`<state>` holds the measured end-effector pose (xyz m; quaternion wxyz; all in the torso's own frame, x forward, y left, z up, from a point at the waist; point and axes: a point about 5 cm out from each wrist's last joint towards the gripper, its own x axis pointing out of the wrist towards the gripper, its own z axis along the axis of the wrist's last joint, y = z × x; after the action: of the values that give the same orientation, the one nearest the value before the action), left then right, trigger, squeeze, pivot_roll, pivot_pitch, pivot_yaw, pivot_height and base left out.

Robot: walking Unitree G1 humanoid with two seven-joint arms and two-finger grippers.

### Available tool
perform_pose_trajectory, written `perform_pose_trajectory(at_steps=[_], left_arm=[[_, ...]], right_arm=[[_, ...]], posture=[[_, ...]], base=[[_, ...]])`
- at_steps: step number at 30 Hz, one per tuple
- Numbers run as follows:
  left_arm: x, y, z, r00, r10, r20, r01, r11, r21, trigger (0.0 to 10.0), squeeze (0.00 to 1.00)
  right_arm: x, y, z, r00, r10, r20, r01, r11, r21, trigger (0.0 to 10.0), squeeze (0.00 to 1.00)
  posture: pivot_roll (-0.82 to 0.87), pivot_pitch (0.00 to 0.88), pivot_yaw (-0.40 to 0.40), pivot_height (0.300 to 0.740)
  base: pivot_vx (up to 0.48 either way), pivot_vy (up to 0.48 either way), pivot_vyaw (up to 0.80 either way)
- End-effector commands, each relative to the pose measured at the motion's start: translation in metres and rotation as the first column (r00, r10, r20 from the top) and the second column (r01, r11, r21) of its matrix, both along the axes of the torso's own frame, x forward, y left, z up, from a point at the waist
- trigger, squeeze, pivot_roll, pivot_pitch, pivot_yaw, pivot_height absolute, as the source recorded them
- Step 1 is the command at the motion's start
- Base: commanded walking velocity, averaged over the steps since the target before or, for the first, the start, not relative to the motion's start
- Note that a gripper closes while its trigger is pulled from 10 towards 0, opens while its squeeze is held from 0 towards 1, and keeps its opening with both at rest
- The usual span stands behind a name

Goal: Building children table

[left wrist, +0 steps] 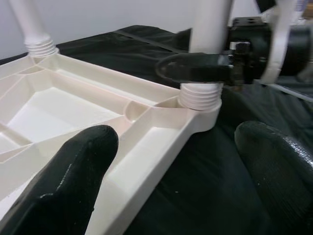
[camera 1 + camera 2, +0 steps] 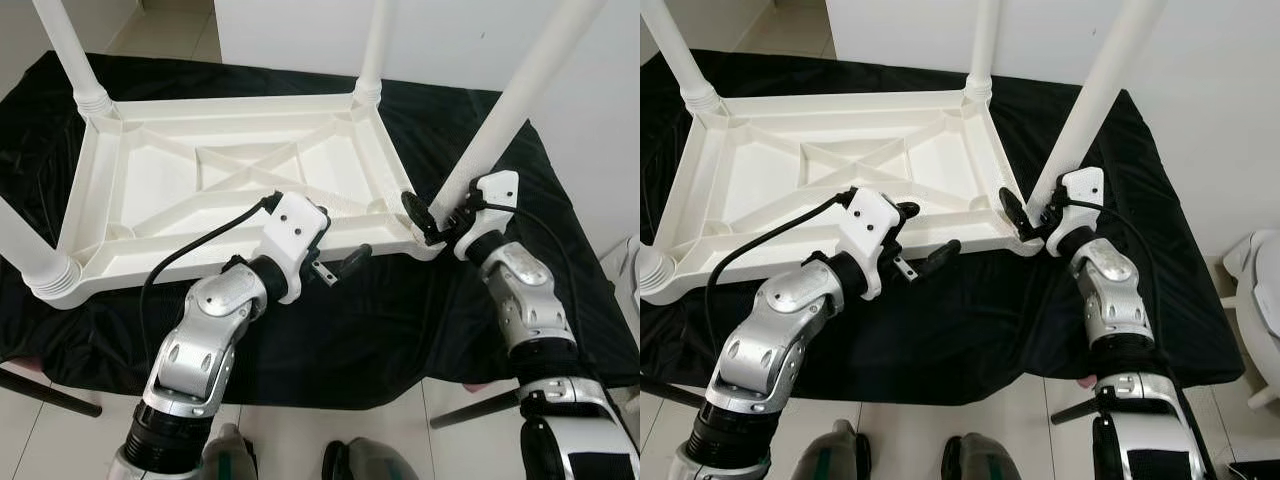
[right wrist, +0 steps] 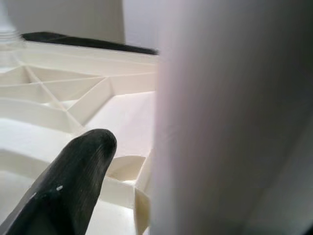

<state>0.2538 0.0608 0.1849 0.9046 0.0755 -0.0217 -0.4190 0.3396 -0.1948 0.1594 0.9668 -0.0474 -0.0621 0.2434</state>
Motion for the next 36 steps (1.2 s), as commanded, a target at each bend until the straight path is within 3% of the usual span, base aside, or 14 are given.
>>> perform_pose_trajectory(at_steps=[1, 7, 10, 11, 12, 13, 14, 16, 19, 27, 28, 30, 31, 36], left_arm=[[-0.008, -0.004, -0.003, 0.998, -0.051, -0.025, 0.051, 0.999, 0.000, 10.0, 0.00], [-0.013, -0.007, -0.003, 0.995, -0.090, -0.035, 0.091, 0.996, 0.000, 10.0, 0.00], [-0.014, -0.007, -0.003, 0.995, -0.094, -0.036, 0.094, 0.996, -0.005, 10.0, 0.00], [-0.014, -0.007, -0.002, 0.995, -0.098, -0.036, 0.097, 0.995, -0.008, 10.0, 0.00], [-0.014, -0.007, -0.002, 0.995, -0.098, -0.036, 0.097, 0.995, -0.008, 10.0, 0.00], [-0.014, -0.008, -0.002, 0.994, -0.100, -0.035, 0.100, 0.995, -0.008, 10.0, 0.00], [-0.014, -0.008, -0.002, 0.994, -0.100, -0.035, 0.100, 0.995, -0.008, 10.0, 0.00], [-0.015, -0.008, -0.002, 0.994, -0.102, -0.034, 0.102, 0.995, -0.005, 10.0, 0.00], [-0.014, -0.008, -0.002, 0.994, -0.103, -0.033, 0.103, 0.995, -0.004, 10.0, 0.00], [-0.015, -0.009, -0.002, 0.994, -0.105, -0.032, 0.105, 0.994, 0.001, 10.0, 0.00], [-0.015, -0.009, -0.002, 0.994, -0.104, -0.032, 0.105, 0.995, 0.002, 10.0, 0.00], [-0.015, -0.009, -0.002, 0.994, -0.104, -0.032, 0.105, 0.995, 0.002, 10.0, 0.00], [-0.015, -0.009, -0.002, 0.994, -0.104, -0.032, 0.104, 0.995, 0.003, 10.0, 0.00], [-0.016, -0.009, -0.002, 0.994, -0.103, -0.032, 0.103, 0.995, 0.001, 10.0, 0.00]], right_arm=[[0.001, -0.002, -0.004, 0.999, 0.024, -0.026, -0.024, 0.999, -0.021, 10.0, 0.00], [0.004, -0.006, -0.004, 0.998, 0.048, -0.033, -0.049, 0.998, -0.038, 9.8, 0.00], [0.005, -0.006, -0.004, 0.998, 0.047, -0.034, -0.049, 0.998, -0.042, 8.8, 0.00], [0.005, -0.007, -0.004, 0.998, 0.051, -0.036, -0.053, 0.998, -0.044, 6.0, 0.00], [0.005, -0.007, -0.004, 0.998, 0.051, -0.036, -0.053, 0.998, -0.044, 6.0, 0.00], [0.006, -0.007, -0.004, 0.998, 0.054, -0.039, -0.055, 0.997, -0.046, 4.0, 0.00], [0.006, -0.007, -0.004, 0.998, 0.054, -0.039, -0.055, 0.997, -0.046, 4.0, 0.00], [0.007, -0.009, -0.006, 0.997, 0.060, -0.052, -0.063, 0.997, -0.051, 0.5, 0.00], [0.007, -0.009, -0.008, 0.996, 0.066, -0.060, -0.070, 0.996, -0.052, 0.0, 0.00], [0.004, -0.012, -0.015, 0.993, 0.067, -0.093, -0.072, 0.996, -0.059, 0.0, 0.00], [0.005, -0.013, -0.015, 0.994, 0.052, -0.095, -0.057, 0.997, -0.054, 3.6, 0.00], [0.005, -0.013, -0.015, 0.994, 0.052, -0.095, -0.057, 0.997, -0.054, 3.6, 0.00], [0.005, -0.014, -0.015, 0.995, 0.022, -0.093, -0.026, 0.999, -0.040, 10.0, 0.00], [0.004, -0.012, -0.018, 0.994, -0.066, -0.088, 0.066, 0.998, 0.003, 10.0, 0.00]], posture=[[0.01, 0.046, -0.032, 0.740], [0.02, 0.046, -0.035, 0.740], [0.02, 0.045, -0.038, 0.740], [0.02, 0.045, -0.038, 0.740], [0.02, 0.045, -0.038, 0.740], [0.02, 0.043, -0.039, 0.740], [0.02, 0.043, -0.039, 0.740], [0.02, 0.040, -0.040, 0.740], [0.02, 0.040, -0.040, 0.740], [0.02, 0.033, -0.042, 0.740], [0.02, 0.033, -0.042, 0.740], [0.02, 0.033, -0.042, 0.740], [0.02, 0.033, -0.042, 0.740], [0.02, 0.027, -0.049, 0.740]], base=[[0.000, 0.000, 0.00], [0.000, 0.000, 0.00], [0.000, 0.000, 0.00], [0.000, 0.000, 0.00], [0.000, 0.000, 0.00], [0.000, 0.000, 0.00], [0.000, 0.000, 0.00], [0.000, 0.000, 0.00], [0.000, 0.000, 0.00], [0.000, 0.000, 0.00], [0.000, 0.000, 0.00], [0.000, 0.000, 0.00], [0.000, 0.000, 0.00], [0.000, 0.000, 0.00]])
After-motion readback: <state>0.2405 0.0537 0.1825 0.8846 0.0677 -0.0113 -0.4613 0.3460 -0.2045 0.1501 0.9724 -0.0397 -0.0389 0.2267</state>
